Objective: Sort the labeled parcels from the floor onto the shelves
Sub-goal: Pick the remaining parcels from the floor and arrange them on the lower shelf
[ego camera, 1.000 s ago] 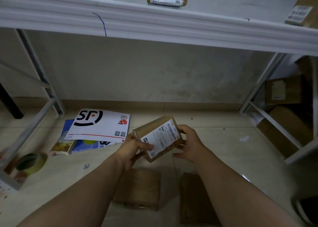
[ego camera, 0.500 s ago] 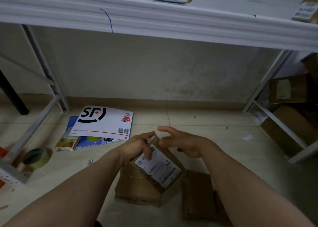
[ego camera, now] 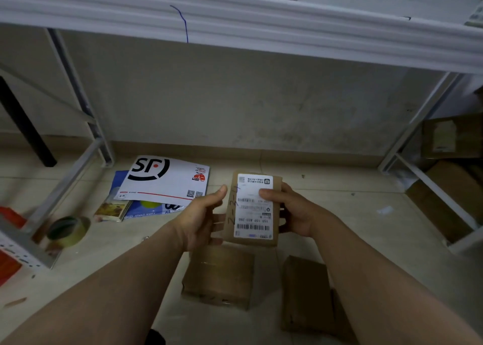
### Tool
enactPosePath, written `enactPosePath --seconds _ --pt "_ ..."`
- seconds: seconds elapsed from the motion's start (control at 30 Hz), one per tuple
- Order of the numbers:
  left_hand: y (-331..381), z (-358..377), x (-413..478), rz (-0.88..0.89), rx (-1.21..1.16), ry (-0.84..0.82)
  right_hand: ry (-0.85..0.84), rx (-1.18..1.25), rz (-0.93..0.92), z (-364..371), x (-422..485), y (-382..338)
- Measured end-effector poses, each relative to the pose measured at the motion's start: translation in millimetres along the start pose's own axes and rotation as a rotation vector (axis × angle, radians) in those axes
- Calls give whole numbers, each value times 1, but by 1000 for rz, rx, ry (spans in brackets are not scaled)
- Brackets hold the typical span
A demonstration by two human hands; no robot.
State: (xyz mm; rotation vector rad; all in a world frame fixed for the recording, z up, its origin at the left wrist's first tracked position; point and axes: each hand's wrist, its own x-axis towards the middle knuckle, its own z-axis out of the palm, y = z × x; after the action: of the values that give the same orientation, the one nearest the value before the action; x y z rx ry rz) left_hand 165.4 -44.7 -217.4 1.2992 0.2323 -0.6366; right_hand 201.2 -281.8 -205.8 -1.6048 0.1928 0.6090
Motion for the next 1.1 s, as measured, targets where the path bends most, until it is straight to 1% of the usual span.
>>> enactPosePath --seconds 0.2,0.37,0.43,0.5,0.6,0.7,0.77,0.87,1.0,1.1 --pt "3 0 6 48 8 -67 6 27 -26 6 -1 -2" --pt "1 0 2 15 60 -128 3 127 -33 8 -3 1" --pt "0 -3 2 21 37 -113 13 209 -38 6 -4 4" --pt "1 -4 2 26 -39 -49 3 236 -49 3 -4 8" --pt "4 -8 4 86 -74 66 -36 127 -38 -1 -7 10" --pt "5 -12 7 165 -138 155 -11 11 7 1 -11 7" --pt "6 -13 7 199 -148 158 -16 -14 10 4 -14 3" --pt "11 -8 4 231 -127 145 -15 -33 -33 10 -19 -8" --pt "24 6 -4 276 -175 122 86 -8 -78 9 -28 -28" --pt "37 18 -14 320 -193 61 57 -41 -130 -1 -47 -50"
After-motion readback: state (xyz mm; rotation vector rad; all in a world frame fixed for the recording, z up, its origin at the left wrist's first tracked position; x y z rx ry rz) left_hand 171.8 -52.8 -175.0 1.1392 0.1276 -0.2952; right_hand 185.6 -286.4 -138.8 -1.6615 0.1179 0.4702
